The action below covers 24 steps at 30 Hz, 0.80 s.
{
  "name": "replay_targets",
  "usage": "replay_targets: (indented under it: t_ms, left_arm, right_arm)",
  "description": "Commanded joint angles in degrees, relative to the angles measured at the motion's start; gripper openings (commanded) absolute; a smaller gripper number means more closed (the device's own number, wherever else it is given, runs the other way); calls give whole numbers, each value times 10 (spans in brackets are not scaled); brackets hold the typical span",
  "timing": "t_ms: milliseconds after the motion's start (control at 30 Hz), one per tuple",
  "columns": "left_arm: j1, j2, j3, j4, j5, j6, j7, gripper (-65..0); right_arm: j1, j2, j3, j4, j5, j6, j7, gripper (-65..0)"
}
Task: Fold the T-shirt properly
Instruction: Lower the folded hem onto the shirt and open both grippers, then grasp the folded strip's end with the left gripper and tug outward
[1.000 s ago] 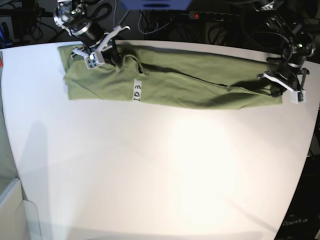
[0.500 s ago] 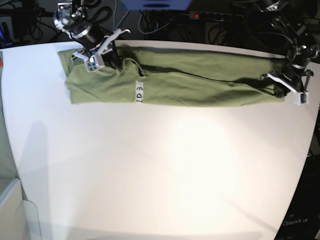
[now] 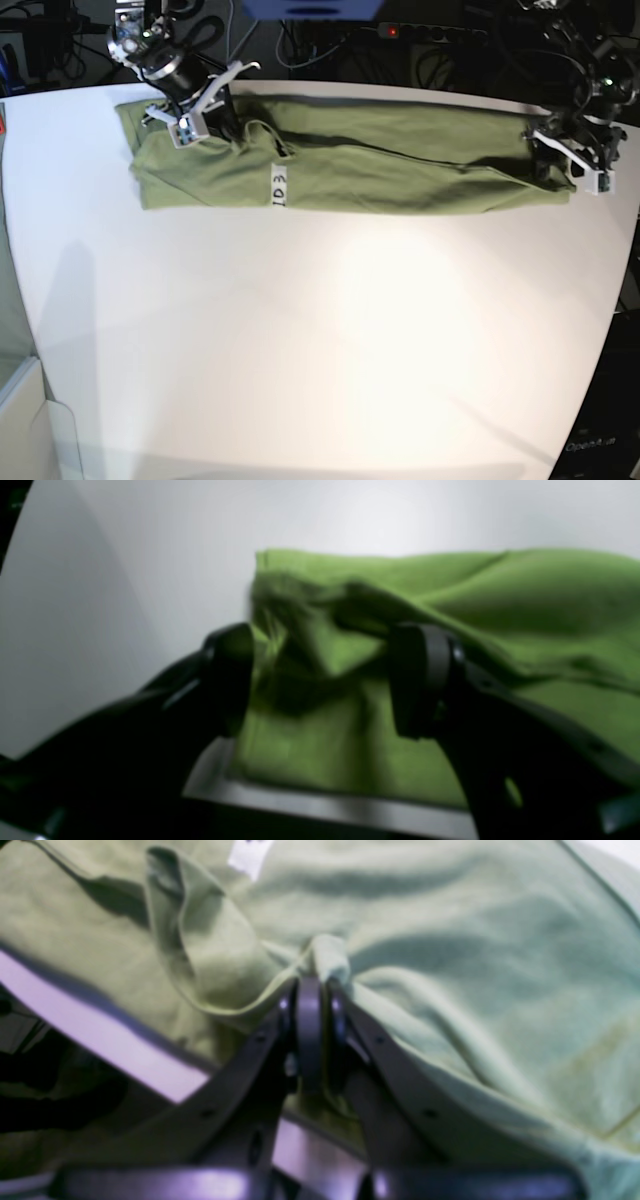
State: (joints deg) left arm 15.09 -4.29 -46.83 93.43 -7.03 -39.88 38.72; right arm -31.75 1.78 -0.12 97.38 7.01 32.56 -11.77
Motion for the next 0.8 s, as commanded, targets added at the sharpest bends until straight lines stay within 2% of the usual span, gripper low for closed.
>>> replay_targets:
  t_ms: [0,300,433,567,667,767]
  left_arm:
    - [7,-6,-5,11,-6,-1,-10,-244]
    - [52,-3,-7,53,-8,-1,-11,-246]
    - [39,24,-19,86,-8,-1,-10,-253]
    - [9,59,-25,137,-2,-1,8,-351]
    - [-15,64,-25,166,-2,-1,69,-441]
    - [-54,60,-26,172,-1,-1,133,-580]
  right_arm:
    - [-2,2,1,9,9,2,14,-647]
    - [-1,2,1,9,9,2,14,-647]
    - [-1,2,1,8,9,2,14,-647]
    - [-1,2,1,8,9,2,14,-647]
    - [-1,2,1,8,9,2,14,-647]
    - [-1,2,0,7,9,2,13,-647]
